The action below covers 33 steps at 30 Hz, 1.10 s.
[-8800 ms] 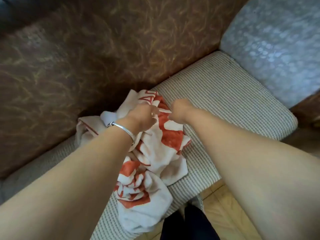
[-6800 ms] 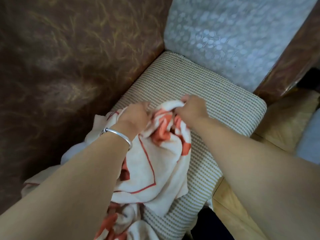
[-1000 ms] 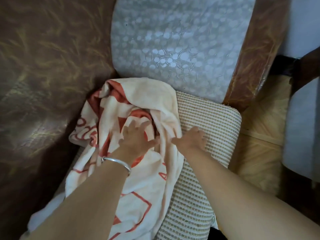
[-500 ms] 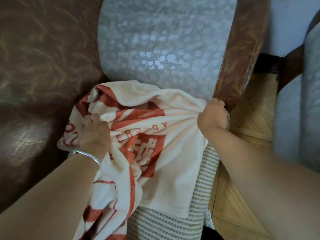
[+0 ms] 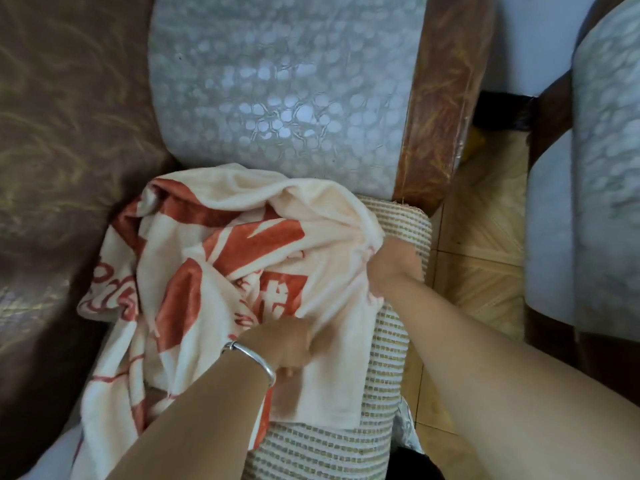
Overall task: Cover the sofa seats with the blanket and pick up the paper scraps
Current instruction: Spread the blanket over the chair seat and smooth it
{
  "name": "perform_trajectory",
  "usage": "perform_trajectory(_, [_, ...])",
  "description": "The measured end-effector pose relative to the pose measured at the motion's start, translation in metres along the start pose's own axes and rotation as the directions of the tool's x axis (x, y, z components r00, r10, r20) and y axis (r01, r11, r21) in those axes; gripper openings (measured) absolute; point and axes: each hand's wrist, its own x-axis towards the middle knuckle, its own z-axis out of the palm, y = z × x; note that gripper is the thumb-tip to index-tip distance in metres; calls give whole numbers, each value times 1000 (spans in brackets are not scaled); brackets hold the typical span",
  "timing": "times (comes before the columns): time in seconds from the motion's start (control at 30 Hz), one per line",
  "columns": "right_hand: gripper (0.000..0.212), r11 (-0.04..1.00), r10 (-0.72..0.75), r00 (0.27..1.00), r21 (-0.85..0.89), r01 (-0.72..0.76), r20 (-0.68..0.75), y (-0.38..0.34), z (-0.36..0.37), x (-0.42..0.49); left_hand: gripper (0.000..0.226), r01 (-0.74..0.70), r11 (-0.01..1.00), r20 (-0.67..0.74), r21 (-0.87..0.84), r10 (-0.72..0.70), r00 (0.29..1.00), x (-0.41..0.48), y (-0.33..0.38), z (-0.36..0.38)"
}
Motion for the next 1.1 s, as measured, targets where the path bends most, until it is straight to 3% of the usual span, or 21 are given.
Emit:
perform_trajectory(0.03, [31,998,-31,996,47,35,-85,-3,-10,2,15,-27,984,88,-176,43,995,0,8,1])
perform_trajectory(0.1, [32,990,-120,974,52,132,-192,-8,-26,7,9,-103,945,2,-311,109,994,2,25,-3])
perform_trajectory(0.17, [35,979,-201,954,-20,201,-224,-13,-35,9,25,-155,975,-184,-160,125,975,4,38,-9])
perform_trajectory(0.2, [38,979,-202,958,-33,200,-204,-14,-37,10,36,-148,988,-205,-44,136,969,6,43,-11])
perform_trajectory(0.3, [44,996,-37,999,76,34,34,-4,-23,21,55,-46,980,-195,195,84,977,9,51,-3])
perform_trajectory(0.4, [21,966,12,961,243,-82,277,10,-2,23,39,75,972,-228,222,-23,973,18,58,13])
perform_trajectory(0.47, [14,965,-32,963,259,-40,269,13,-5,22,29,61,991,-197,115,-37,980,24,57,9])
perform_trajectory(0.53, [27,980,-49,979,196,10,196,15,-14,27,20,-33,964,-114,-265,3,993,24,55,-5])
perform_trajectory(0.57, [34,986,-28,987,168,0,161,17,-19,30,14,-68,827,-82,-558,26,996,20,60,-15])
perform_trajectory(0.6, [38,987,-2,990,161,-21,139,18,-22,34,13,-83,590,-68,-803,47,997,16,69,-26])
perform_trajectory(0.67, [39,980,31,995,193,-50,99,23,-29,40,21,-112,103,-101,-988,103,989,20,91,-49])
perform_trajectory(0.7, [39,972,54,997,225,-67,62,25,-35,42,23,-124,-39,-127,-992,118,985,23,104,-57])
perform_trajectory(0.73, [39,964,89,996,252,-86,2,27,-41,44,23,-126,-118,-140,-985,123,982,25,117,-63])
perform_trajectory(0.8, [37,977,107,980,202,-72,-168,31,-54,48,20,-122,-186,-149,-975,137,979,31,128,-64])
perform_trajectory(0.87, [36,997,41,963,80,-20,-268,36,-62,51,22,-198,-167,-222,-966,138,965,34,127,-62])
perform_trajectory(0.9, [37,998,23,969,57,-9,-246,37,-63,52,25,-268,-164,-286,-949,101,953,36,121,-59])
perform_trajectory(0.93, [39,998,26,982,63,-14,-185,37,-61,52,27,-370,-59,-371,-927,-4,929,39,114,-58])
perform_trajectory(0.97, [42,996,45,994,82,-37,-99,38,-59,50,24,-449,191,-478,-873,-152,865,45,104,-59])
perform_trajectory(1.0, [47,992,73,997,101,-73,10,38,-55,46,17,-422,504,-593,-753,-242,768,46,95,-61])
perform_trajectory(1.03, [52,987,97,989,113,-110,116,38,-50,41,14,-347,709,-675,-614,-243,697,48,80,-62])
perform_trajectory(1.1, [65,987,115,966,80,-136,231,37,-36,32,31,-198,895,-708,-399,-163,687,52,53,-64])
